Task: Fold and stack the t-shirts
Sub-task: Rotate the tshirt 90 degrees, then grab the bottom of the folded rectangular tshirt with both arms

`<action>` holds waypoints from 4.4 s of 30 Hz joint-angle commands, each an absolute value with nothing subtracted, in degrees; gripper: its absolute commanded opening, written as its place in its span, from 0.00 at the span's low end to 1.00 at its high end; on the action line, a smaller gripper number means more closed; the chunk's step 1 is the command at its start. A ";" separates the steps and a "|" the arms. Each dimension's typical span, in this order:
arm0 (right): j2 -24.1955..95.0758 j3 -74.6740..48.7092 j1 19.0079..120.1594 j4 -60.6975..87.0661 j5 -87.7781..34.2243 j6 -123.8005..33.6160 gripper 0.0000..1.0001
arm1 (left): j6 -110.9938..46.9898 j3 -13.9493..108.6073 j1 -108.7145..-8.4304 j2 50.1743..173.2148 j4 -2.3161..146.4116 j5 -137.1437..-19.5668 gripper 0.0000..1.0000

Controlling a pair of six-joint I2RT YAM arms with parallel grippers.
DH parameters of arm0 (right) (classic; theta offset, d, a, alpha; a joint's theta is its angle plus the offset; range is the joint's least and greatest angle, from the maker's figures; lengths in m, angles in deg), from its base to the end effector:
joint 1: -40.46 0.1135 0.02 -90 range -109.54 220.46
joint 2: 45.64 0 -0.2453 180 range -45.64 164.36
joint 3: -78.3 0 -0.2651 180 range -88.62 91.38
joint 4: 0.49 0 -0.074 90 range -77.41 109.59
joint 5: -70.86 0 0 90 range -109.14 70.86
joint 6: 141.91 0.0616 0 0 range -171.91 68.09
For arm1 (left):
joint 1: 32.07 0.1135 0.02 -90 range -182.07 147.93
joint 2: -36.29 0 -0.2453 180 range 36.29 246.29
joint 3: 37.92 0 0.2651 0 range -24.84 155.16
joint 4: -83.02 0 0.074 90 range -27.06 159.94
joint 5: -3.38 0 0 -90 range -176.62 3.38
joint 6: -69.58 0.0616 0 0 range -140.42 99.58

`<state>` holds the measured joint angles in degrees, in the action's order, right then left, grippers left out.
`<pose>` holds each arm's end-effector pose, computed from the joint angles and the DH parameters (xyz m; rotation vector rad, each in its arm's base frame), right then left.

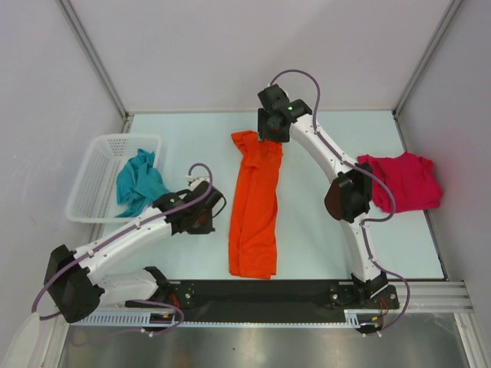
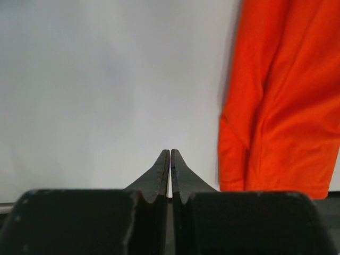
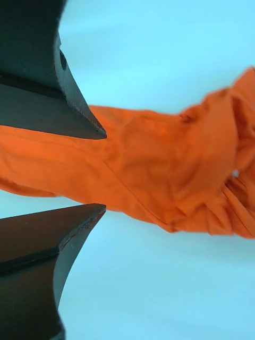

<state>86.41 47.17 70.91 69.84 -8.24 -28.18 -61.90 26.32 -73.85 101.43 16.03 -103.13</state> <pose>0.4525 0.2525 0.2642 -0.0677 2.4870 0.1621 0.1847 -0.1415 0.2086 -0.0686 2.6647 -0.0569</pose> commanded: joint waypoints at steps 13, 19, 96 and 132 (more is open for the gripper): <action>60.89 13.26 77.28 66.64 -1.82 -20.00 0.58 | -76.49 17.88 -100.44 106.95 24.76 -98.48 0.06; 56.94 8.43 79.30 68.04 -1.03 -18.25 0.59 | -79.66 16.29 -104.84 109.59 26.44 -99.01 0.06; 47.00 -31.58 110.24 51.35 -7.01 13.31 0.59 | -83.26 27.63 -100.98 114.77 26.17 -107.80 0.04; 44.19 -28.15 111.91 56.53 -3.85 14.98 0.59 | -52.84 41.25 -101.07 101.68 -1.76 -158.13 0.44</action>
